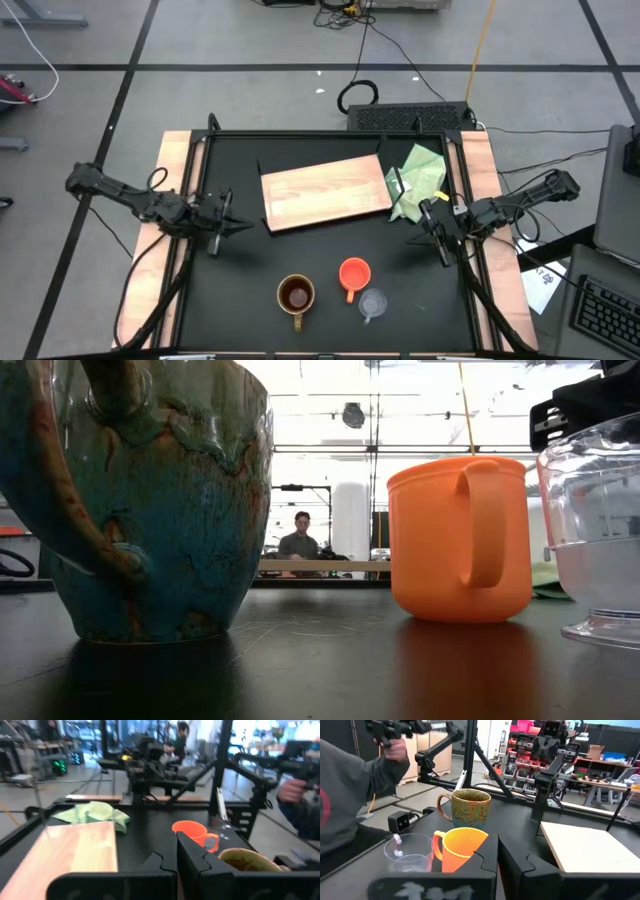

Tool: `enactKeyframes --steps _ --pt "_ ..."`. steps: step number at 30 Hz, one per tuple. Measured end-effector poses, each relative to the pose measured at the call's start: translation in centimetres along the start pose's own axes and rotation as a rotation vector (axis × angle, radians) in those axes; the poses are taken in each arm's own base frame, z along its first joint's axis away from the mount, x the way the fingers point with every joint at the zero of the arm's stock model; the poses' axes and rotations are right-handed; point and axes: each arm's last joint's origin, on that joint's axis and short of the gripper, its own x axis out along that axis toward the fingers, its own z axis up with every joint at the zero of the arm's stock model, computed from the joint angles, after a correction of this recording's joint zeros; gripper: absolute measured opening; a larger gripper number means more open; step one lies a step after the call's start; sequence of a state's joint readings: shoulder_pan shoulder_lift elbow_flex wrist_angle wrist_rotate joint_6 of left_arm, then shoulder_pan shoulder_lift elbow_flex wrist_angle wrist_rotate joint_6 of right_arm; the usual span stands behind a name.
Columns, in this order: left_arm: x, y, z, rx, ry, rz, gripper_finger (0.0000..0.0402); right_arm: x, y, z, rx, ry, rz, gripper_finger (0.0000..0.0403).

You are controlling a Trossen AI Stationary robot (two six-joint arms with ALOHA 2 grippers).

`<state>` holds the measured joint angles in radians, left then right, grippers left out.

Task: Stack small to large cups/mugs on shelf
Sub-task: Put the dark green mug on the shelf

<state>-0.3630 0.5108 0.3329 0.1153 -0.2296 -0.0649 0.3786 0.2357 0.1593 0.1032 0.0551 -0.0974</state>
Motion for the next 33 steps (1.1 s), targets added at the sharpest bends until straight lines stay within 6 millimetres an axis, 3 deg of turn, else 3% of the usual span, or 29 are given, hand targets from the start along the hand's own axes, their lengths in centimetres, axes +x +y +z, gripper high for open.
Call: enactKeyframes --steps 16,22,33 --pt "7.7 -2.7 5.9 -0.004 0.421 0.002 0.0001 0.0 0.0 0.0 0.006 -0.002 0.000 0.0000" --pt "10.5 -3.7 6.7 -0.018 0.582 0.027 0.0001 0.0 0.0 0.0 0.007 -0.002 0.000 0.0000" --pt "15.9 -7.4 7.9 0.043 0.781 0.004 0.0000 0.0 0.0 0.0 0.033 0.003 0.000 0.0000"
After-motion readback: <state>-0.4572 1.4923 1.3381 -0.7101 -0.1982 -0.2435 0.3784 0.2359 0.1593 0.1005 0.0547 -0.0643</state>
